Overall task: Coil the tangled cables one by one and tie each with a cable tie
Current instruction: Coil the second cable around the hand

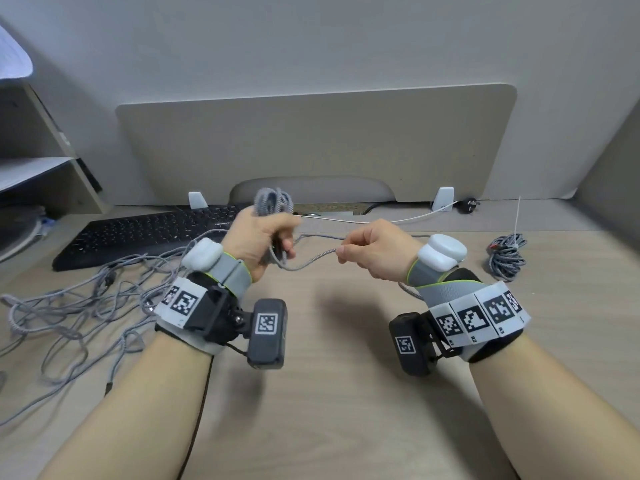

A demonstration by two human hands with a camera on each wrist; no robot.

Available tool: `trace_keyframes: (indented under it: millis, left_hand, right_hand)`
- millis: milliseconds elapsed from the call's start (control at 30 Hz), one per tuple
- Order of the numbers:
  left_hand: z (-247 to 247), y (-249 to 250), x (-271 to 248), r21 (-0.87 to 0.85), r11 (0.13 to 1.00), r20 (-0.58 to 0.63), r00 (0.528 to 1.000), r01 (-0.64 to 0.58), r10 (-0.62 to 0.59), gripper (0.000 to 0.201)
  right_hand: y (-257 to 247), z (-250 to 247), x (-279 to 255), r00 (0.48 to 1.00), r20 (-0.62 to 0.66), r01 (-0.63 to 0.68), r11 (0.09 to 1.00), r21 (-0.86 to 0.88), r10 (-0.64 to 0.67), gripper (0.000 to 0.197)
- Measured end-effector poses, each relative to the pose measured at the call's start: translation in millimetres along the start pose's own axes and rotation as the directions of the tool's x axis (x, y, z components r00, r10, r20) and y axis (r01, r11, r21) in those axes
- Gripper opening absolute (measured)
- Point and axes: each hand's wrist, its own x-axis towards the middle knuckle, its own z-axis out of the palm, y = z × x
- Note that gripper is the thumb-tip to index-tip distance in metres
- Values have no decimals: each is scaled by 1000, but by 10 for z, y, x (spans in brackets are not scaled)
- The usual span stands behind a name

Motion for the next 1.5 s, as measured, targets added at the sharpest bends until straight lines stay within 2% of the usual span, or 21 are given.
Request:
trace_keyframes:
  millis: [67, 100, 167, 267, 367, 433, 533, 633, 733, 800, 933, 1000, 1067, 1267, 1333, 1400, 1500]
  left_hand:
    - [91, -63, -52, 168, 986, 84, 996, 8, -22, 15]
    - [131, -87, -84, 217, 976, 135, 989, 26, -57, 14]
    - [195, -134, -126, 264, 962, 208, 970, 69, -127, 28]
    - [279, -189, -184, 257, 961, 250, 953, 106, -172, 26]
    - [293, -174, -205, 196, 972, 251, 952, 129, -176, 7]
    - [260, -162, -168, 175, 977, 256, 952, 124, -166, 10]
    - [208, -162, -119, 177, 979, 211, 968, 100, -137, 24]
    - [94, -141, -42, 140, 986, 90, 991, 88, -101, 34]
    - [-104, -50, 60, 5, 996, -60, 995, 84, -84, 32]
    - [-197, -5, 93, -96, 993, -102, 992, 63, -72, 32]
    - [-68, -59, 17, -70, 996, -49, 997, 60, -64, 27]
    - [91, -119, -45, -23, 996, 8, 996, 89, -89, 41]
    - [232, -180, -93, -7, 994, 42, 993, 113, -112, 54]
    - [329, -227, -136, -52, 973, 130, 968, 223, -215, 66]
    - [323, -204, -133, -97, 974, 130, 973, 205, -192, 56]
    - [320, -195, -113, -140, 979, 65, 988, 149, -141, 40]
    - [267, -177, -55, -161, 986, -39, 998, 42, -49, 32]
  right_hand:
    - [4, -3, 22, 1000, -17, -4, 998, 59, 5, 24]
    - [4, -4, 33, 1000, -21, -4, 996, 88, 6, 24]
    - [4, 2, 51, 1000, -31, 2, 991, 137, 2, 25]
    - [13, 0, 73, 999, -45, 17, 981, 193, -9, 25]
    - [9, -16, 77, 999, -38, 25, 973, 228, -16, 26]
    - [-3, -19, 70, 999, -34, 25, 973, 231, -18, 25]
    - [-7, -22, 66, 999, -35, 28, 975, 222, -21, 25]
    - [21, -64, 66, 999, -37, 12, 969, 247, -3, 26]
    - [15, -135, 46, 997, -72, 18, 953, 303, 5, 26]
    - [-11, -176, 25, 993, -114, 49, 941, 336, -11, 24]
    - [-70, -203, -8, 981, -176, 141, 917, 374, -79, 24]
    - [-103, -180, -21, 980, -168, 160, 915, 371, -103, 24]
    - [-145, -130, -44, 983, -131, 170, 926, 338, -133, 25]
    - [-263, 33, -133, 969, 28, 240, 961, 141, -246, 23]
    - [-276, 97, -140, 963, 43, 265, 963, 51, -267, 24]
    - [-267, 144, -131, 963, 40, 266, 964, 22, -266, 27]
    - [-269, 158, -119, 964, 22, 263, 965, 11, -263, 29]
